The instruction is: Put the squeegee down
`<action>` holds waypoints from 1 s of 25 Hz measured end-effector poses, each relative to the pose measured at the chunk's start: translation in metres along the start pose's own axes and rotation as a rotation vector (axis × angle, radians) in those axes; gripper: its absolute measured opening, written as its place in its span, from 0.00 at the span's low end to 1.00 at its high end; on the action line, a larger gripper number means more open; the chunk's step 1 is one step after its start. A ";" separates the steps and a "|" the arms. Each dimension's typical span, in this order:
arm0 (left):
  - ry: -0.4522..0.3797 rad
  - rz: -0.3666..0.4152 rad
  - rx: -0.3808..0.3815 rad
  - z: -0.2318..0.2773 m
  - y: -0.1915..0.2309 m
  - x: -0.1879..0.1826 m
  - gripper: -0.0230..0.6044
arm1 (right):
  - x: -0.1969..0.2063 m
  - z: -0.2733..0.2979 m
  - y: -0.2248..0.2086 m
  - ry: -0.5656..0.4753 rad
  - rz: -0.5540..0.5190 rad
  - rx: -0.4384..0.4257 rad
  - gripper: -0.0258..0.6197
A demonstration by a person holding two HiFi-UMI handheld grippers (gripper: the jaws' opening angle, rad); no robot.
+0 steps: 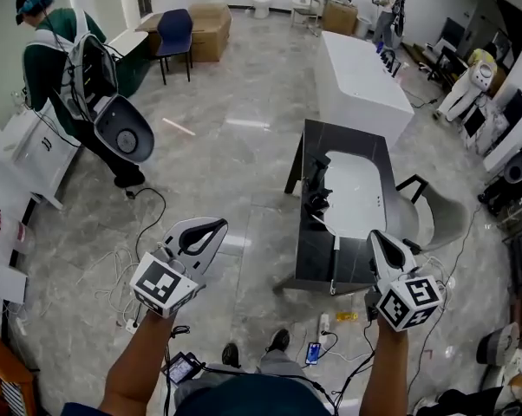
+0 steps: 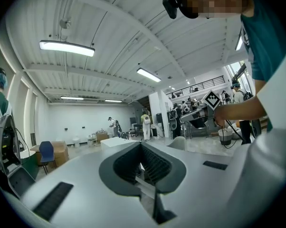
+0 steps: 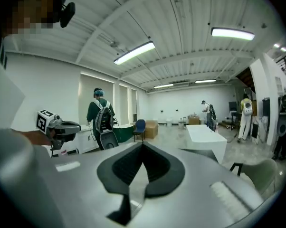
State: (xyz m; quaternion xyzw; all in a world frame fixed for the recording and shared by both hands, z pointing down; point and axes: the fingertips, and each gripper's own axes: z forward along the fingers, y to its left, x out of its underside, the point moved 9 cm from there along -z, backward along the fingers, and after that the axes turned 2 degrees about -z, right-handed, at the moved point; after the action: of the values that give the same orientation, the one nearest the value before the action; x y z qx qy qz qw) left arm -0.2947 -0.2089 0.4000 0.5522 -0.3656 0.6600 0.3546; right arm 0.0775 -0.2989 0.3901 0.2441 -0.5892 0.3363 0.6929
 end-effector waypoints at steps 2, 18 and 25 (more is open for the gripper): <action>-0.021 0.010 0.017 -0.007 -0.004 -0.014 0.04 | -0.017 -0.013 0.014 -0.031 -0.041 -0.020 0.05; -0.131 0.098 0.130 -0.056 -0.058 -0.083 0.04 | -0.082 -0.123 0.090 -0.108 -0.211 -0.087 0.05; -0.142 0.112 0.157 -0.062 -0.075 -0.088 0.04 | -0.078 -0.151 0.093 -0.128 -0.179 -0.049 0.05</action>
State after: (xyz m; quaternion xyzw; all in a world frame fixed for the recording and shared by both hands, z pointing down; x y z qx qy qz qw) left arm -0.2462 -0.1240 0.3123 0.6024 -0.3672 0.6647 0.2459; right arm 0.0997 -0.1413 0.2799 0.2998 -0.6161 0.2424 0.6869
